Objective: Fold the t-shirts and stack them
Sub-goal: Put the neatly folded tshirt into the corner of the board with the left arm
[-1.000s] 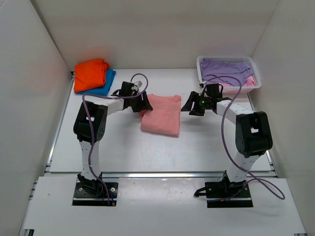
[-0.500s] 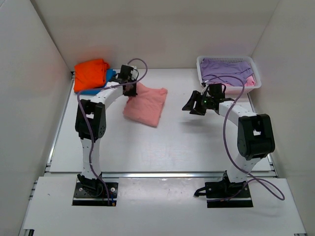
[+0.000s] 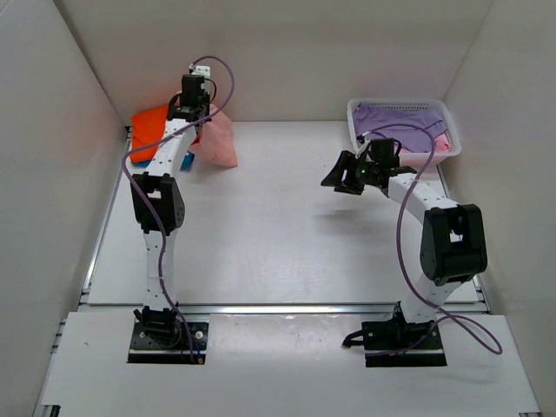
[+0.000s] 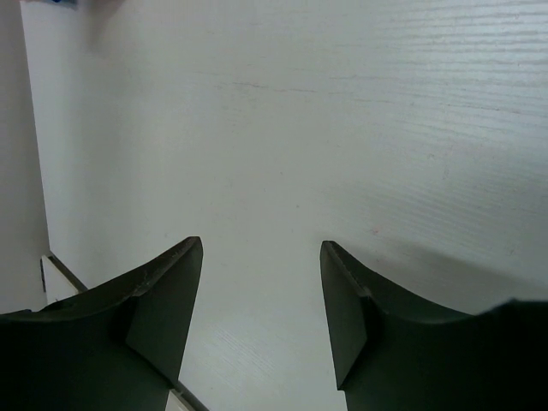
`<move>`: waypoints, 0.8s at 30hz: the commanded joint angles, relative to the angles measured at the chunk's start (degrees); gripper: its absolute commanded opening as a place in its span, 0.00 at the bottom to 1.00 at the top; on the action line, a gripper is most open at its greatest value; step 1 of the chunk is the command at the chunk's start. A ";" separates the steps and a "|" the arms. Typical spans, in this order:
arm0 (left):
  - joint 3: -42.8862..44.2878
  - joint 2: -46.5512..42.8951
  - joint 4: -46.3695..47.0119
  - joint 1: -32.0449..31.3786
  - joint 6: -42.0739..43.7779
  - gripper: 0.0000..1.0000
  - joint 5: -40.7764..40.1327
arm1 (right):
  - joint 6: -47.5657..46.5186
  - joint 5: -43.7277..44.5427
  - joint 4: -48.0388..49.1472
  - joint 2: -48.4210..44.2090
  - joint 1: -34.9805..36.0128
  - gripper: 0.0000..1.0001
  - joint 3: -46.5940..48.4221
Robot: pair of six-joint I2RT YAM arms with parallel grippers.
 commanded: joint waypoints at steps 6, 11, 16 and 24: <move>12.98 5.66 4.81 11.07 1.17 0.00 2.19 | -0.96 -1.08 -2.88 -0.40 1.84 0.54 4.18; 16.15 7.95 6.40 17.58 -1.81 0.00 9.82 | -0.62 -0.11 -3.15 1.36 2.97 0.54 5.32; 15.71 8.12 11.05 20.48 -4.80 0.00 12.47 | -0.62 0.41 -4.11 4.70 4.12 0.53 6.99; 18.35 11.12 10.80 24.35 -12.62 0.65 12.83 | -0.70 2.88 -6.93 5.14 7.11 0.53 8.93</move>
